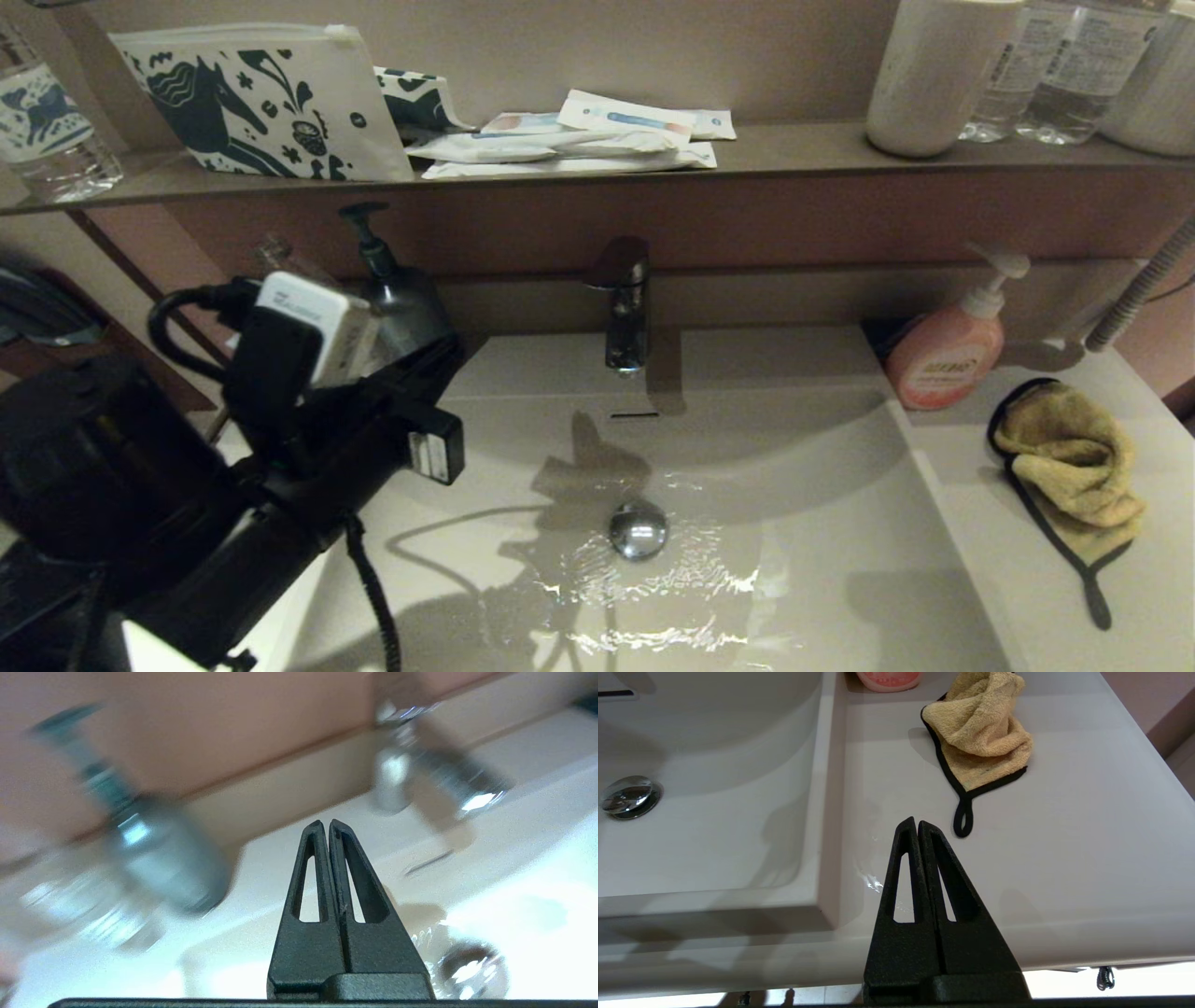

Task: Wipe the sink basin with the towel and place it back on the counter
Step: Pick up the cloth

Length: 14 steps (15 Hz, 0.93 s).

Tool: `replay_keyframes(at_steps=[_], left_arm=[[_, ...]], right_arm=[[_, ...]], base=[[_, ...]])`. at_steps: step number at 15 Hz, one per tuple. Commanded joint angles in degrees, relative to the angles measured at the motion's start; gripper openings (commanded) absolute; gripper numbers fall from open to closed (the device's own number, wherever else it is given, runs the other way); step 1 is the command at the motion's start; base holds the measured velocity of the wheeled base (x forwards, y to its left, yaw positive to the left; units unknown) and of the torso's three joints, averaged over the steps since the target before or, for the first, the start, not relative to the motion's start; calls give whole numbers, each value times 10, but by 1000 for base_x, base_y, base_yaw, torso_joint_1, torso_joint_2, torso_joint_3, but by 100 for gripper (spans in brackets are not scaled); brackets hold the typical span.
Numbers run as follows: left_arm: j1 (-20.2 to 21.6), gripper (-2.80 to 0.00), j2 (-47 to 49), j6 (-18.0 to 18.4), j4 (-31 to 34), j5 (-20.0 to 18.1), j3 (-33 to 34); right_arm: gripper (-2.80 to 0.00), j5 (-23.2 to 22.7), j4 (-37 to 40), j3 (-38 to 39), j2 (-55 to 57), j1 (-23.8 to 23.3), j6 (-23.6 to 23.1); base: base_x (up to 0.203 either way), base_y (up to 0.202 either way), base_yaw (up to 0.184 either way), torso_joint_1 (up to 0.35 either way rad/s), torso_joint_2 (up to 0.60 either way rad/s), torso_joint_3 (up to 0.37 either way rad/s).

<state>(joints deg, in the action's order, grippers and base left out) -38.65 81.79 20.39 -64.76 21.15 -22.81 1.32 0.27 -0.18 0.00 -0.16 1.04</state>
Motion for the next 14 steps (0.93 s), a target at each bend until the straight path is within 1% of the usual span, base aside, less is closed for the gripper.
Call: replay_keyframes(at_steps=[1, 2, 4, 7, 9, 11, 14], left_arm=[[22, -280, -67, 1, -3, 2, 39], [39, -280, -95, 1, -2, 2, 61], [91, -280, -145, 2, -1, 1, 110], [127, -280, -239, 1, 3, 2, 165], [175, -280, -313, 1, 17, 3, 197], [220, -280, -397, -1, 51, 3, 215], [286, -280, -525, -8, 132, 1, 225]], right_arm=[[-280, 0, 0, 0, 1, 0, 0], [-280, 0, 0, 0, 0, 1, 0], [-280, 0, 0, 0, 1, 0, 0], [-280, 0, 0, 0, 1, 0, 0], [-280, 0, 0, 0, 1, 0, 0], [-280, 0, 0, 0, 1, 0, 0], [-280, 0, 0, 0, 1, 0, -1]], base=[[0, 0, 0, 0, 0, 0], [0, 0, 0, 0, 0, 0], [0, 0, 0, 0, 0, 0], [0, 0, 0, 0, 0, 0], [0, 0, 0, 0, 0, 0], [0, 0, 0, 0, 0, 0], [0, 0, 0, 0, 0, 0]])
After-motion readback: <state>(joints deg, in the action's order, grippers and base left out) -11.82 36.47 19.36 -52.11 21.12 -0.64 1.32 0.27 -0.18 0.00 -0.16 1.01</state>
